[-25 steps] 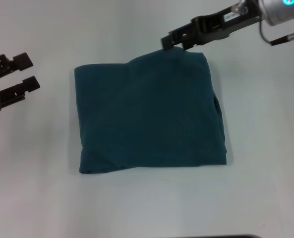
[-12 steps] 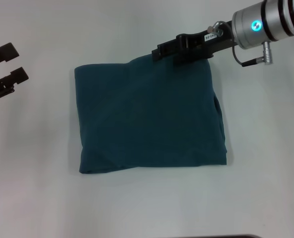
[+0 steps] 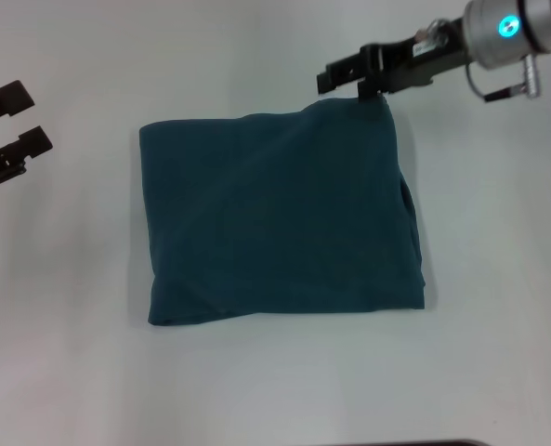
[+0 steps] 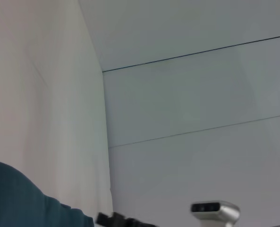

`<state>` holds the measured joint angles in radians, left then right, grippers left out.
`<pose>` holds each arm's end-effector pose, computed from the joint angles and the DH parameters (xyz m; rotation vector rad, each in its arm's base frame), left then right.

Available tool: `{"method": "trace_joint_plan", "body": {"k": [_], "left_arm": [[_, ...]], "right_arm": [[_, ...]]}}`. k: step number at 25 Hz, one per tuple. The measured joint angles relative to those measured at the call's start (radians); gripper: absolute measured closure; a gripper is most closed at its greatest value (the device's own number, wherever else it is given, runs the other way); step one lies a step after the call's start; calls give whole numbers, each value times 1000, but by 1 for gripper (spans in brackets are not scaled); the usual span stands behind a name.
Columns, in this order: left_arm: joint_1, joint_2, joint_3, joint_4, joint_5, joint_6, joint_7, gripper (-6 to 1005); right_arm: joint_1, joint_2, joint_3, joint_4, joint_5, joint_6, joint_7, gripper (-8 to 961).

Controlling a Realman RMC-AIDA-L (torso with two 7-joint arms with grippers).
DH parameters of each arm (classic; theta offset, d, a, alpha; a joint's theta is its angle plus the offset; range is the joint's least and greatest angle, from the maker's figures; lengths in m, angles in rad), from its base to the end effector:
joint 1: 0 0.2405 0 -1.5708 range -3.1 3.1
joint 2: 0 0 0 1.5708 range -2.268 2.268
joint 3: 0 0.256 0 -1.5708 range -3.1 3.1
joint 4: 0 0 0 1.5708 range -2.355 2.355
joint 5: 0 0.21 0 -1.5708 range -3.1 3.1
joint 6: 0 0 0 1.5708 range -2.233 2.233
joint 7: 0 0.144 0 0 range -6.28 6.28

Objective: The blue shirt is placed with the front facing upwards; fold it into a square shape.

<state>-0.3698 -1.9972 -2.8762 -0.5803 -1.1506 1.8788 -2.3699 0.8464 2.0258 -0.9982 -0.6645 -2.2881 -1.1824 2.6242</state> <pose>-0.3174 0.2652 0.0735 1.9044 2.0404 1.3441 0.1988 0.4262 -0.0173 -2.3044 1.6305 0.2025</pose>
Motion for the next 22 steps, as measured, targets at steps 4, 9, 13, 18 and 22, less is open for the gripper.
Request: {"method": "trace_joint_plan", "body": {"k": [4,9,13,18,22], "left_arm": [[0,0,0,1,0,0,0,263],[0,0,7,-1,4,8,2,263],[-1,1,12,-5,6,12,14,263],[-9,1,29,-8,5,28,69,263],[-18,-3,38,-18,5,69,236,263]], "right_arm": [[-35,-5,39,-142,2,-102,-6,178],[-66,-18,143,-214,44,-236,-109,179],[-92,-35,213,-208,156,-357,-245,179],[-136,-42,230,-206,298,-464,-433,179],[-152,-34,230,-206,320,-474,-500,179]]}}
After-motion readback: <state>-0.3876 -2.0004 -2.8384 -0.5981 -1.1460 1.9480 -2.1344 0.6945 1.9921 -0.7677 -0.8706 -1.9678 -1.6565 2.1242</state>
